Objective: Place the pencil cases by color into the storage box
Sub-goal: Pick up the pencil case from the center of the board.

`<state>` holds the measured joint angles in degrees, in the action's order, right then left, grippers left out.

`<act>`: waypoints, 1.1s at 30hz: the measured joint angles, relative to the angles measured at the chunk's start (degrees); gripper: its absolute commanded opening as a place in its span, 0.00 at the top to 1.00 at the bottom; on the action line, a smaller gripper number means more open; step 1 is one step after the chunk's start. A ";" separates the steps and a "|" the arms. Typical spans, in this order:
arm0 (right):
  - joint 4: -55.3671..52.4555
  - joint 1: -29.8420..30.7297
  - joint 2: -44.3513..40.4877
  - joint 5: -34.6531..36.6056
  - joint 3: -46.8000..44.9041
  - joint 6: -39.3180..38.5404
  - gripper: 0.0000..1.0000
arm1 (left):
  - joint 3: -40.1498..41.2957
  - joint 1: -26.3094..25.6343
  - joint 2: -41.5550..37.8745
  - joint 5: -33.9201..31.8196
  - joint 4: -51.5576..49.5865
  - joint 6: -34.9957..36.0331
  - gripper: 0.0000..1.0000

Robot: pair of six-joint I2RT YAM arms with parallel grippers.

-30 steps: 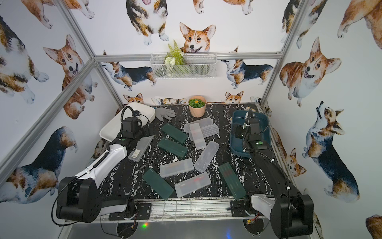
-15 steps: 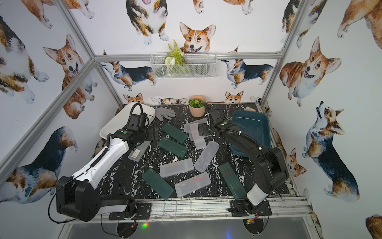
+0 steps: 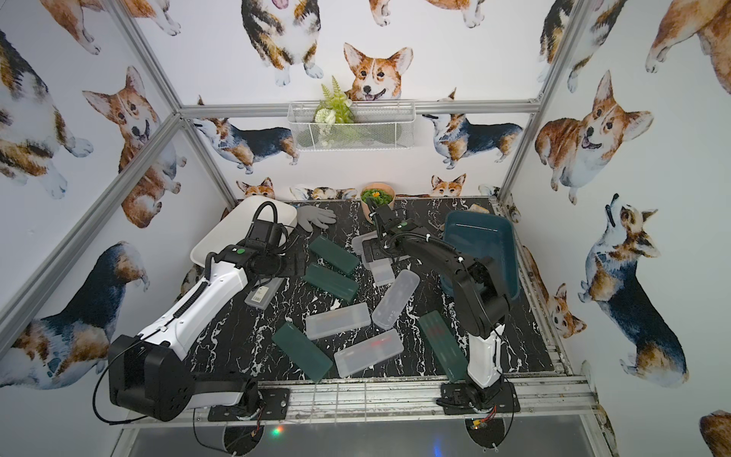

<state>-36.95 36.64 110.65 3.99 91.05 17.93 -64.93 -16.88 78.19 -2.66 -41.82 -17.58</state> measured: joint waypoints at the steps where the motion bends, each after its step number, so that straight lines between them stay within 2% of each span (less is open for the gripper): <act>1: -0.39 0.09 1.18 -0.24 0.83 -0.13 0.00 | 0.00 -0.04 0.07 0.48 -0.15 -0.09 0.00; 8: -2.27 0.48 6.51 -1.07 3.45 -2.47 0.00 | 0.00 -0.35 0.76 1.29 -0.55 -0.57 0.00; 16: -2.71 0.48 10.34 -0.83 4.96 -5.57 0.07 | -1.16 -0.44 1.95 1.66 -0.96 -0.57 0.00; 21: -2.82 0.48 12.26 -0.90 5.77 -6.08 0.13 | -2.32 -0.44 3.15 1.86 -1.07 -0.52 0.00; 33: -2.93 0.33 13.25 -0.26 6.36 -6.60 0.42 | -4.87 -0.44 5.11 2.32 -0.90 -0.15 0.00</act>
<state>-39.88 36.97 123.90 3.73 97.41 11.33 -69.80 -17.32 83.31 -0.34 -42.72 -17.74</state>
